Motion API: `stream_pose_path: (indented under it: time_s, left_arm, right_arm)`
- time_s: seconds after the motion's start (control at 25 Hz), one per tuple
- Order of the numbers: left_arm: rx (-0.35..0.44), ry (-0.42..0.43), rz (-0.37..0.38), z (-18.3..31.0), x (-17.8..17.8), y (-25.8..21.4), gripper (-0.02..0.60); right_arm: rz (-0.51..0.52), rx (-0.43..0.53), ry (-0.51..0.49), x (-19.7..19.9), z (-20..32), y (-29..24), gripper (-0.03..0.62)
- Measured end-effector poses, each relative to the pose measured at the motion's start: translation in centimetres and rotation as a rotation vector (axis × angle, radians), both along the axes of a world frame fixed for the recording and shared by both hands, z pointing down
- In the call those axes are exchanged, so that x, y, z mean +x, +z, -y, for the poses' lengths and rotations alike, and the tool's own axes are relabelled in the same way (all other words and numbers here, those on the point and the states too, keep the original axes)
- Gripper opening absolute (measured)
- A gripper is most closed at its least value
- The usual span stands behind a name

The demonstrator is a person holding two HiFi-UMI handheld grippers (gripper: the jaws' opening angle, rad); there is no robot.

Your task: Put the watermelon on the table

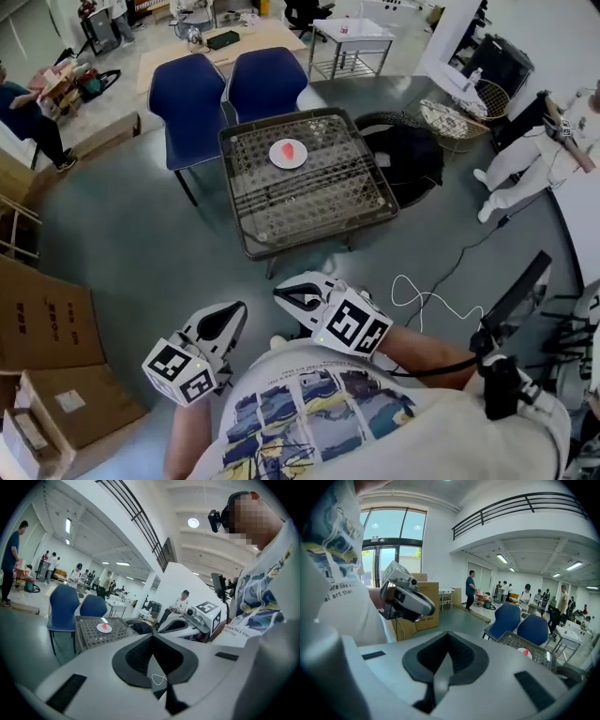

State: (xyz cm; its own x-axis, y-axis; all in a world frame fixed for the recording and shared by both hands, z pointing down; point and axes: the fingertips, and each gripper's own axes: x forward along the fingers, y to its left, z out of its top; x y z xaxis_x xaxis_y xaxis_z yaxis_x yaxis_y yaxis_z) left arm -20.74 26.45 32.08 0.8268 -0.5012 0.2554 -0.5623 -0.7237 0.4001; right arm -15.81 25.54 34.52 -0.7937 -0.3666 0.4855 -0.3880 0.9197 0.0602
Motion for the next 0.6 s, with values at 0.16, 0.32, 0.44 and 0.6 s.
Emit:
stream_pose_path:
  time_s: [0.16,0.32,0.44,0.6]
  left_arm:
    - [-0.003,-0.004,0.003,0.15,0.12,0.0,0.009]
    - [0.001,0.008,0.007,0.34,0.46,-0.29,0.009]
    - [0.0,0.015,0.008,0.38,0.66,-0.17,0.009]
    - [-0.009,0.029,0.009,0.34,0.96,0.23,0.009]
  right_arm:
    - [-0.011,0.002,-0.004,-0.05,0.23,-0.06,0.011]
    - [-0.009,0.009,-0.005,-0.16,0.14,-0.43,0.011]
    - [-0.012,0.012,0.001,0.07,0.09,-0.47,0.009]
    - [-0.012,0.011,0.02,0.55,-0.06,-0.38,0.009]
